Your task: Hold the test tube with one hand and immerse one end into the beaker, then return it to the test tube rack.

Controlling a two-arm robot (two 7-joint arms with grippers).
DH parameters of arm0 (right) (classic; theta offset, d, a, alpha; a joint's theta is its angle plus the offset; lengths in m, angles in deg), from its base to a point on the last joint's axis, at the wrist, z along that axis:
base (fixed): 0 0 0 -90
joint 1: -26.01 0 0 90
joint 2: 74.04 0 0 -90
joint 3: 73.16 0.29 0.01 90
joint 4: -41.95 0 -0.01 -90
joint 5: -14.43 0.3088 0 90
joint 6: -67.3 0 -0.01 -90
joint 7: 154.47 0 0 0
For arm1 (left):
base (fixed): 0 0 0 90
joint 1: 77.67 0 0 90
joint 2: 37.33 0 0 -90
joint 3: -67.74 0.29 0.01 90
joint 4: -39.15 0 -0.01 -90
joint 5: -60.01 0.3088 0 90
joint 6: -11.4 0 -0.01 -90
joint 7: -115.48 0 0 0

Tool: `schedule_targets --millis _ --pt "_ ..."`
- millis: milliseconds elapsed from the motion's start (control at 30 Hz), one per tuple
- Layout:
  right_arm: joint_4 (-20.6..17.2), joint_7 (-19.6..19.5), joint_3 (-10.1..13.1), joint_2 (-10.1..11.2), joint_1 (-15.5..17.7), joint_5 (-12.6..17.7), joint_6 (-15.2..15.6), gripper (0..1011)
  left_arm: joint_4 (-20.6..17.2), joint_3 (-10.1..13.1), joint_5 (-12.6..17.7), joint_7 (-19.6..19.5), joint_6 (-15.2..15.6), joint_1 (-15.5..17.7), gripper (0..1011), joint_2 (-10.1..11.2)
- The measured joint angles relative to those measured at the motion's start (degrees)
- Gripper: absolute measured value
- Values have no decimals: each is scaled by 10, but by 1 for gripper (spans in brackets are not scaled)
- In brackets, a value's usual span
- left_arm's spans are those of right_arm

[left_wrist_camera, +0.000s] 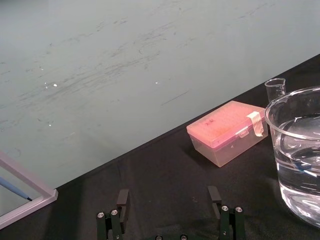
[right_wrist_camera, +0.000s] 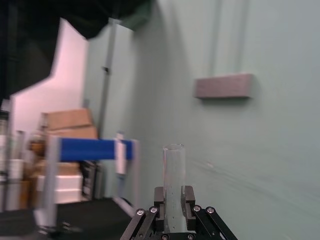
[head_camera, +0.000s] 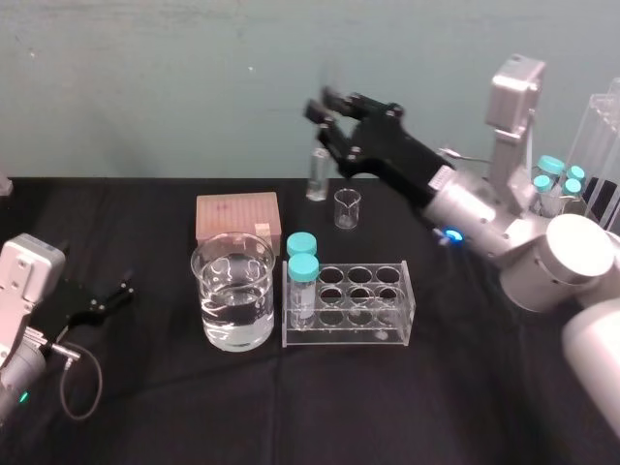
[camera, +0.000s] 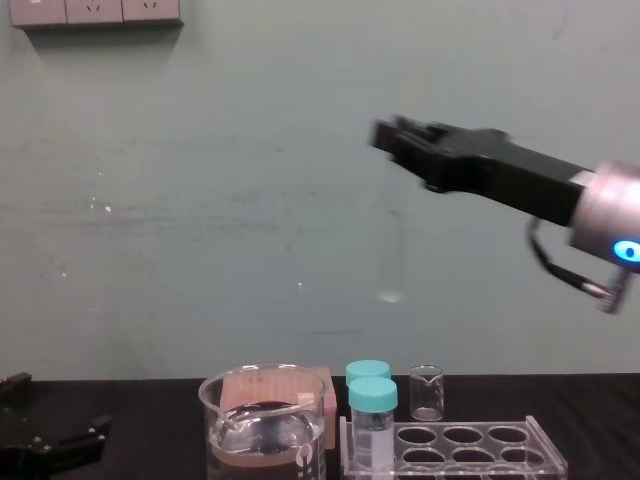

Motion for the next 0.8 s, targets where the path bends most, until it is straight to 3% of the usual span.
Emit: schedule_targets --millis 333,800 --pt "43 79 -53 -40 -39 38 -10 225 0 0 0 0 0 0 1000 0" --pt "113 106 -99 -56 -56 45 -4 225 0 0 0 0 0 0 1000 0"
